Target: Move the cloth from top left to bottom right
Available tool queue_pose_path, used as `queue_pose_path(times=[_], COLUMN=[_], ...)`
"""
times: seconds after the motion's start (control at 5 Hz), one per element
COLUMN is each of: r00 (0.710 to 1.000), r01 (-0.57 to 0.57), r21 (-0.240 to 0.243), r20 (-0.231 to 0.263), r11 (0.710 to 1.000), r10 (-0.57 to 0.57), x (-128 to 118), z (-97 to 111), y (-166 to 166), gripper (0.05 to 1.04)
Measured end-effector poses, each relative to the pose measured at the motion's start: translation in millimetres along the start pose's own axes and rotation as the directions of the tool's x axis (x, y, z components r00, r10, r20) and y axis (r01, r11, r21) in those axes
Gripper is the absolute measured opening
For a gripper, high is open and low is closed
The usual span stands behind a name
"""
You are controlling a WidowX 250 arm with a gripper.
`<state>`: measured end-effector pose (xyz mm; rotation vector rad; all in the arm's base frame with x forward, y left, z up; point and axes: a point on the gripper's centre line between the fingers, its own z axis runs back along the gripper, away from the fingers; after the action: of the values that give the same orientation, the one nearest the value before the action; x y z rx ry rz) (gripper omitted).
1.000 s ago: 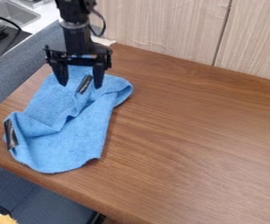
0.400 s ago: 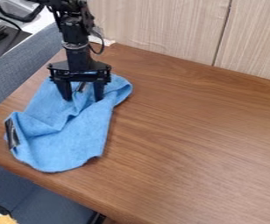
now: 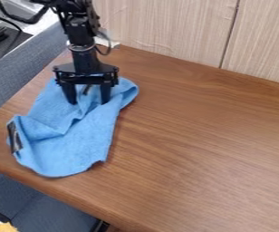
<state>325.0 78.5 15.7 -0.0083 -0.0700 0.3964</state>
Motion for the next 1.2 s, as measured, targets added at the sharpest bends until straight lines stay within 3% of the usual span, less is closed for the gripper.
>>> queue_pose_path(times=[0.2, 0.6, 1.0, 1.2], r00=[0.993, 0.946, 0.862, 0.858], r01=[0.111, 0.321, 0.503, 0.510], r21=[-0.028, -0.053, -0.058, -0.060], r20=[-0.027, -0.036, -0.039, -0.029], r11=[0.993, 0.946, 0.862, 0.858], r10=[-0.111, -0.323, -0.505, -0.513], x=[-14, -62, -122, -131], z=[1, 5, 8, 10], y=[-42, -104, -129, -126], gripper=[1.000, 0.999, 0.999, 0.999])
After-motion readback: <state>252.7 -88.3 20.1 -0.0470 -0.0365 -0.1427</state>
